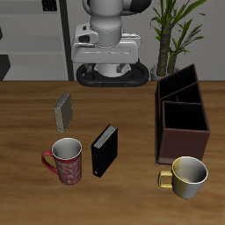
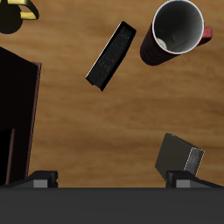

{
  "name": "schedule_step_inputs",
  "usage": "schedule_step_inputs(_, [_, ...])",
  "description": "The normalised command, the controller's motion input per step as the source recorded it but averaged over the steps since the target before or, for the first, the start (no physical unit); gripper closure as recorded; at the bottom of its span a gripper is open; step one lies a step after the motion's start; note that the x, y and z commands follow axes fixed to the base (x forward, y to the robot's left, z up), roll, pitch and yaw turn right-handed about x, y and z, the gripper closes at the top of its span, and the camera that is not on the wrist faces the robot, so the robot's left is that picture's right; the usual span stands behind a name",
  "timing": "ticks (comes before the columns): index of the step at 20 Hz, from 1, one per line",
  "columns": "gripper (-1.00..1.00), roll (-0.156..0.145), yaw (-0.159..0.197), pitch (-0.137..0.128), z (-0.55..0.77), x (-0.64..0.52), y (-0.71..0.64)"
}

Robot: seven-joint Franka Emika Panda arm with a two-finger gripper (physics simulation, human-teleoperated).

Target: Place the yellow book into the left desk caddy's left compartment

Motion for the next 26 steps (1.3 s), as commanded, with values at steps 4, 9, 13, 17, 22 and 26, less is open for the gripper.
schedule_step_inputs(4, [-1.0,0.001,-0.008,-0.021,0.02,-0.15,-0.27])
schedule_step_inputs(9, [-1.0,-0.044,0.027,-0.023,-0.16,-0.22,-0.63])
schedule_step_inputs(13, [-1.0,-0.065,-0.027,0.008,-0.12,-0.18,-0.61])
schedule_step_inputs(17, [-1.0,-0.075,-0.018,-0.009,-0.08,-0.25,-0.73])
schedule_step_inputs(22, [-1.0,-0.078,-0.04,0.0,-0.09,-0.23,-0.54])
schedule_step_inputs(26, [-1.0,-0.029,-0.047,-0.011,-0.19,-0.16,-0.28])
